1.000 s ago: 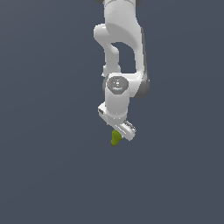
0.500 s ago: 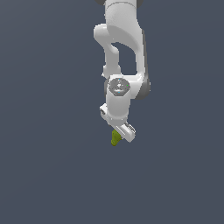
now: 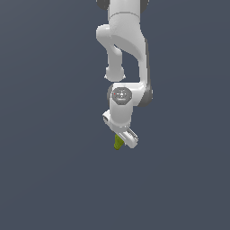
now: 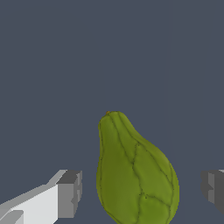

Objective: Pick up the object and move it to a goal position.

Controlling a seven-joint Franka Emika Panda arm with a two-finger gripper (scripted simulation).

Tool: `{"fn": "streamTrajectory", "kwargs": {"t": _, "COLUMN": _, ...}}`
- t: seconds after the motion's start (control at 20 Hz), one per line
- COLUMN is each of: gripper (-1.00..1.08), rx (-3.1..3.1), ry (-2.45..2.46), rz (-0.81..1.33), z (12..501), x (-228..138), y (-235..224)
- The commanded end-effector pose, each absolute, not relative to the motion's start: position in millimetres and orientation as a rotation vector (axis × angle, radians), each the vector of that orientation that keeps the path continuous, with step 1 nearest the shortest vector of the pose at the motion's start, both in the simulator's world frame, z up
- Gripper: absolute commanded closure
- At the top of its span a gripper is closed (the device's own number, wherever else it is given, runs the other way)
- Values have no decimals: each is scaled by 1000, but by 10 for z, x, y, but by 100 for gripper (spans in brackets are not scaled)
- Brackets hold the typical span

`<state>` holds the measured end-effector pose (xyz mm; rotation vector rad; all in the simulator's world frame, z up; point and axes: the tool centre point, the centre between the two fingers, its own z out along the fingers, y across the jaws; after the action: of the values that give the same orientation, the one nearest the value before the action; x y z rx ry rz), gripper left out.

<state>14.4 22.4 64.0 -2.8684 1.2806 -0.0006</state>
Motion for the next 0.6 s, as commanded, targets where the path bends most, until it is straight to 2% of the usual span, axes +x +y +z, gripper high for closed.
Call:
{"fn": "streamTrajectory", "kwargs": {"t": 0.0, "gripper": -92, "rx": -2868, "ry": 1283, "rz": 0, "z": 511, "x": 137, "y": 223}}
{"fn": "streamTrajectory", "kwargs": {"t": 0.3, "gripper": -92, "rx": -2868, "ry": 1283, "rz": 0, "z": 408, "x": 149, "y": 225}}
{"fn": "streamTrajectory", "kwargs": {"t": 0.35, "gripper": 108, "rx": -2868, "ry": 1283, "rz": 0, "z": 408, "x": 149, "y": 225}}
{"fn": "streamTrajectory", "kwargs": {"t": 0.55, "gripper": 108, "rx": -2868, "ry": 1283, "rz": 0, "z": 408, "x": 149, "y": 225}}
